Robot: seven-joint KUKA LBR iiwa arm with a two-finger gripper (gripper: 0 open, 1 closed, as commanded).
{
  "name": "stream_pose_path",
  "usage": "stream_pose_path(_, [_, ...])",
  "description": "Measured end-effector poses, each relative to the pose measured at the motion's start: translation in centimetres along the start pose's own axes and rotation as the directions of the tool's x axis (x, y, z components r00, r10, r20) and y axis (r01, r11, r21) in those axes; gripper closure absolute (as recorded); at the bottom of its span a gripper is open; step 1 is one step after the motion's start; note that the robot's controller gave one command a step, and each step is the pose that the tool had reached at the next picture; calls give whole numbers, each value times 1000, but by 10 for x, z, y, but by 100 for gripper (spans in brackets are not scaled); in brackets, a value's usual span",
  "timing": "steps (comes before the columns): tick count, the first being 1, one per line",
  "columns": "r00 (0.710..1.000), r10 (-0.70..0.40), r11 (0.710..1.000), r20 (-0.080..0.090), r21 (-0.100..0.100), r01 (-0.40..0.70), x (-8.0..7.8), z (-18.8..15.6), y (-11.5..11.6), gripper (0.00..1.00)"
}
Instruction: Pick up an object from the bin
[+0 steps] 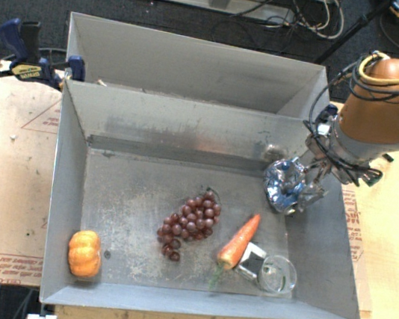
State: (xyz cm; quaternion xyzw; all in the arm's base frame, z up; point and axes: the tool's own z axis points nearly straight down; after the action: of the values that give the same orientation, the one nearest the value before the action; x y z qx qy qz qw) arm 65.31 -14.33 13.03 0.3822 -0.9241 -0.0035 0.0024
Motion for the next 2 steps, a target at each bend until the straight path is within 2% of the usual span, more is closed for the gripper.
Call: stream_pose_path(2, [1000, 1, 1000, 4, 6, -1, -1, -18, -1, 100])
